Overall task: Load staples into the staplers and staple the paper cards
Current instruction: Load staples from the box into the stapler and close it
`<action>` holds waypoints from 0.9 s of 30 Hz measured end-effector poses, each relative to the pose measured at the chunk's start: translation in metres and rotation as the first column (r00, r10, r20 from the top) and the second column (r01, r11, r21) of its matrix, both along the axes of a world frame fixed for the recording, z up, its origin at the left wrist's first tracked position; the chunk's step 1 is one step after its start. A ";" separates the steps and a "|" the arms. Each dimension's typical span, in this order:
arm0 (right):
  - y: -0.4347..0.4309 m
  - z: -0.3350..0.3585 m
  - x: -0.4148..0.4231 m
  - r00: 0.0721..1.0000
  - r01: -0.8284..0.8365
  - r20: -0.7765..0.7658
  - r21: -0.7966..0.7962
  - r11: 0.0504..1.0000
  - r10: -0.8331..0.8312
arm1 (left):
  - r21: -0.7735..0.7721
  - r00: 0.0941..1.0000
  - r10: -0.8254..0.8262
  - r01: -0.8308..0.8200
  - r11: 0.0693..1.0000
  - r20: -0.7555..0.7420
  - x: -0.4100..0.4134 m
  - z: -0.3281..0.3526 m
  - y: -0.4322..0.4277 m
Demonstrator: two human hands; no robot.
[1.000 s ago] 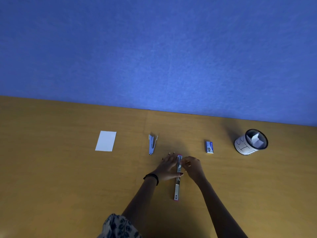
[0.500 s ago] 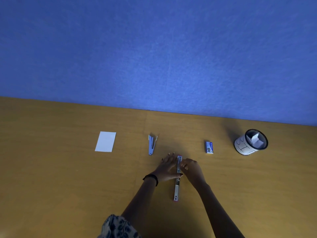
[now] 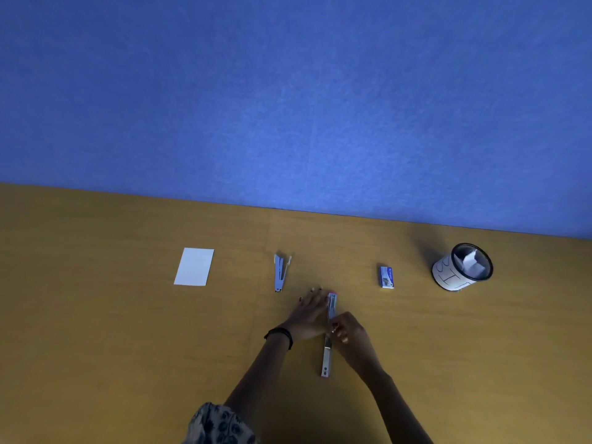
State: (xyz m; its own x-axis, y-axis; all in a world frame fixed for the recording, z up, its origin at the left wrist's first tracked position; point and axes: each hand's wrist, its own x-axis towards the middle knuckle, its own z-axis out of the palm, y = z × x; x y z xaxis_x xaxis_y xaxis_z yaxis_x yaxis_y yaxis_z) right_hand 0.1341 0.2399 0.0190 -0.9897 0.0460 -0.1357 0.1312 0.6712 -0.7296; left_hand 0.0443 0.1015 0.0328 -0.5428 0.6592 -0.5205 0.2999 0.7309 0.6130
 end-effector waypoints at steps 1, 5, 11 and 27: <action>0.000 0.001 0.000 1.000 0.018 -0.010 0.004 1.000 -0.018 | 0.003 1.000 0.001 -0.001 1.000 0.002 0.000 0.000 0.001; 0.003 0.006 -0.003 0.998 0.049 -0.043 0.024 0.998 -0.048 | 0.095 0.988 0.129 -0.137 0.986 0.088 0.002 0.004 0.001; 0.002 0.014 -0.008 0.968 0.247 -0.003 -0.195 0.949 -0.252 | 0.288 0.802 0.553 -0.598 0.748 0.227 0.012 0.013 0.006; -0.001 0.036 -0.037 0.905 0.378 -0.034 -0.394 0.838 -0.424 | 0.029 0.341 0.607 -0.886 0.463 0.718 0.013 0.032 0.028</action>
